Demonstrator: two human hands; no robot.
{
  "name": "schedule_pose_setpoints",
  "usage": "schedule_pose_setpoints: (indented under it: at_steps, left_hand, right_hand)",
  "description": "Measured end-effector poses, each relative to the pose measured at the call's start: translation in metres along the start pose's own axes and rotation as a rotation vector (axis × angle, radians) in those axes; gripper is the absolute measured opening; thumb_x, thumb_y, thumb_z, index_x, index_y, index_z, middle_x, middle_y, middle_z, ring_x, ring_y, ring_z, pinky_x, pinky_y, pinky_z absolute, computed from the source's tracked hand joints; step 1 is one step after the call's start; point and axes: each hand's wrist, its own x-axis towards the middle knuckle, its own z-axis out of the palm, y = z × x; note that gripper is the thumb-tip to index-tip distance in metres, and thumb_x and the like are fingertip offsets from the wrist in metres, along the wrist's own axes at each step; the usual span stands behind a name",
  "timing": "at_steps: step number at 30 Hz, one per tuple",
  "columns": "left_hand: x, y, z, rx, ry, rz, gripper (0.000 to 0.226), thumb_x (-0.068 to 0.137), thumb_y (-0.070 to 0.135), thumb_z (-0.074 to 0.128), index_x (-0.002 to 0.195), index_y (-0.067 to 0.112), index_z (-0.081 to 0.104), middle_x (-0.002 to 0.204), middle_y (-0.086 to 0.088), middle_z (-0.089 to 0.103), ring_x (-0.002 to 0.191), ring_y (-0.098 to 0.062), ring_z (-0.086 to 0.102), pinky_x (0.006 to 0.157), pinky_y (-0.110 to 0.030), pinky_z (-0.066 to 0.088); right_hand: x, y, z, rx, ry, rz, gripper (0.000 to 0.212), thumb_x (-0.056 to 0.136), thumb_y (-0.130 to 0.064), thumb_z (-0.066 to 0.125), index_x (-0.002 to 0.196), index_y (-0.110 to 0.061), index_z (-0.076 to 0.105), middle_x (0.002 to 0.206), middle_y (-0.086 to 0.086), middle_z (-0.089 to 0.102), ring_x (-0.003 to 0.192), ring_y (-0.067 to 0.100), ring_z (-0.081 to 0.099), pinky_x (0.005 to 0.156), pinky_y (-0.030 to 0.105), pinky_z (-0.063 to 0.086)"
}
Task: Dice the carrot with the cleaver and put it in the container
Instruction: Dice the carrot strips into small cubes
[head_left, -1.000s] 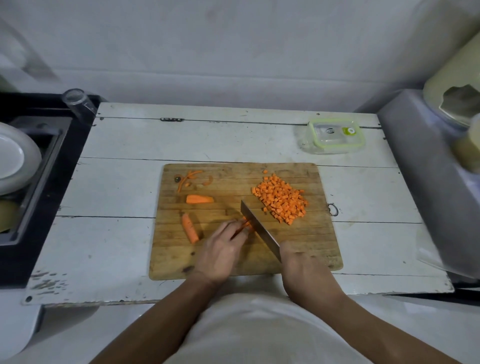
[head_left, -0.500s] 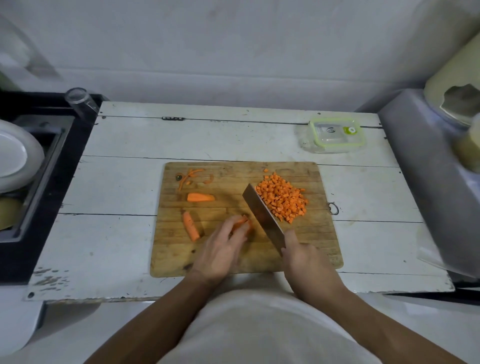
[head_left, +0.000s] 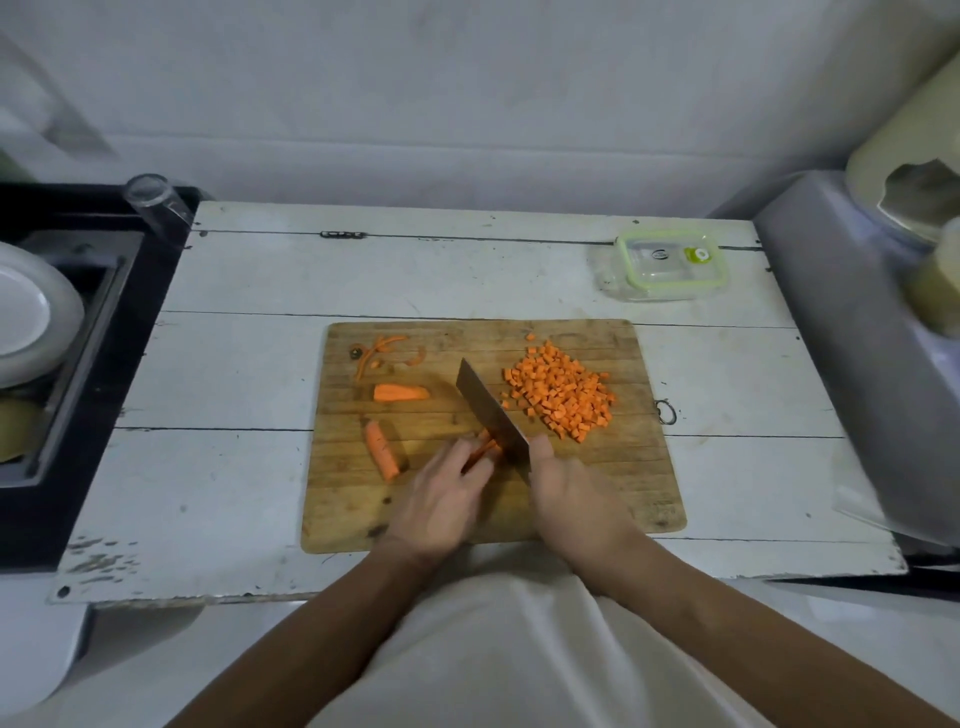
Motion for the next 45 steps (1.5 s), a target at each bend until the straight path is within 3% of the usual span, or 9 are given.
schedule_pose_setpoints:
  at_steps: [5,10,13,17,26,30,36,41,45]
  left_hand:
    - [-0.005,-0.004,0.009,-0.002,0.011,-0.008,0.043,0.096,0.015,0.068,0.138,0.016,0.063,0.140,-0.003,0.057,0.135,-0.019,0.047,0.106,-0.039,0.051]
    - [-0.006,0.000,0.002,0.003,0.018,-0.011,0.049,0.089,0.012,0.073,0.137,0.016,0.063,0.140,-0.006,0.055,0.132,-0.021,0.050,0.103,-0.039,0.053]
    - [-0.007,0.001,0.000,0.022,-0.016,-0.007,0.049,0.092,0.015,0.070,0.140,0.018,0.059,0.144,-0.005,0.051,0.134,-0.021,0.048,0.102,-0.040,0.054]
    - [-0.007,0.002,-0.002,0.032,-0.064,-0.045,0.046,0.096,0.021,0.064,0.141,0.021,0.055,0.143,-0.004,0.048,0.130,-0.022,0.048,0.097,-0.037,0.055]
    - [-0.003,0.005,-0.006,0.027,-0.052,-0.025,0.044,0.090,0.011,0.069,0.133,0.016,0.062,0.130,-0.007,0.057,0.117,-0.023,0.053,0.084,-0.037,0.058]
    - [-0.003,0.005,-0.005,0.021,-0.030,-0.020,0.043,0.089,0.007,0.068,0.131,0.014,0.064,0.126,-0.007,0.059,0.113,-0.024,0.054,0.082,-0.036,0.056]
    - [-0.003,0.001,-0.001,0.010,-0.041,-0.028,0.039,0.088,0.007,0.069,0.126,0.012,0.067,0.123,-0.007,0.059,0.112,-0.025,0.056,0.081,-0.041,0.060]
    - [-0.005,0.004,-0.004,-0.008,-0.005,-0.025,0.045,0.088,0.007,0.069,0.132,0.013,0.065,0.128,-0.006,0.060,0.117,-0.024,0.056,0.089,-0.040,0.057]
    - [-0.005,0.004,-0.002,-0.025,0.040,-0.050,0.046,0.087,0.004,0.073,0.130,0.016,0.067,0.127,-0.004,0.061,0.118,-0.020,0.057,0.096,-0.038,0.054]
  right_hand:
    - [-0.014,0.017,-0.012,0.267,0.108,0.047,0.031,0.102,-0.023,0.045,0.130,-0.028,0.032,0.092,0.010,0.068,0.082,0.037,0.064,0.063,0.041,0.046]
    - [-0.038,0.019,-0.017,0.154,0.061,-0.021,0.046,0.097,-0.015,0.041,0.137,-0.027,0.022,0.094,0.014,0.070,0.083,0.041,0.063,0.070,0.048,0.050]
    - [-0.043,0.012,-0.016,0.074,0.000,-0.076,0.081,0.092,-0.013,0.043,0.153,-0.029,-0.008,0.093,0.009,0.069,0.080,0.036,0.064,0.070,0.043,0.048]
    - [-0.047,0.010,-0.017,-0.058,-0.035,-0.144,0.102,0.090,-0.009,0.043,0.142,-0.029,-0.042,0.104,0.009,0.067,0.085,0.034,0.064,0.073,0.040,0.048]
    - [-0.048,0.010,-0.009,-0.048,-0.015,-0.133,0.103,0.085,-0.007,0.040,0.143,-0.031,-0.042,0.090,0.005,0.066,0.071,0.033,0.060,0.063,0.037,0.038]
    - [-0.046,0.013,-0.007,-0.155,0.095,-0.165,0.114,0.063,-0.003,0.065,0.160,-0.017,0.009,0.056,-0.001,0.056,0.039,0.022,0.033,0.043,0.029,0.029]
    - [-0.029,-0.001,-0.004,-0.155,0.000,-0.152,0.109,0.086,-0.001,0.048,0.146,-0.030,-0.039,0.083,0.009,0.065,0.061,0.028,0.046,0.057,0.040,0.048]
    - [-0.009,0.005,0.005,0.096,0.028,-0.027,0.093,0.096,-0.018,0.050,0.154,-0.036,-0.020,0.085,0.009,0.064,0.070,0.033,0.058,0.064,0.042,0.049]
    - [-0.018,0.028,0.011,0.406,-0.036,0.098,0.030,0.095,-0.033,0.053,0.125,-0.030,0.053,0.092,0.002,0.069,0.082,0.028,0.067,0.073,0.047,0.056]
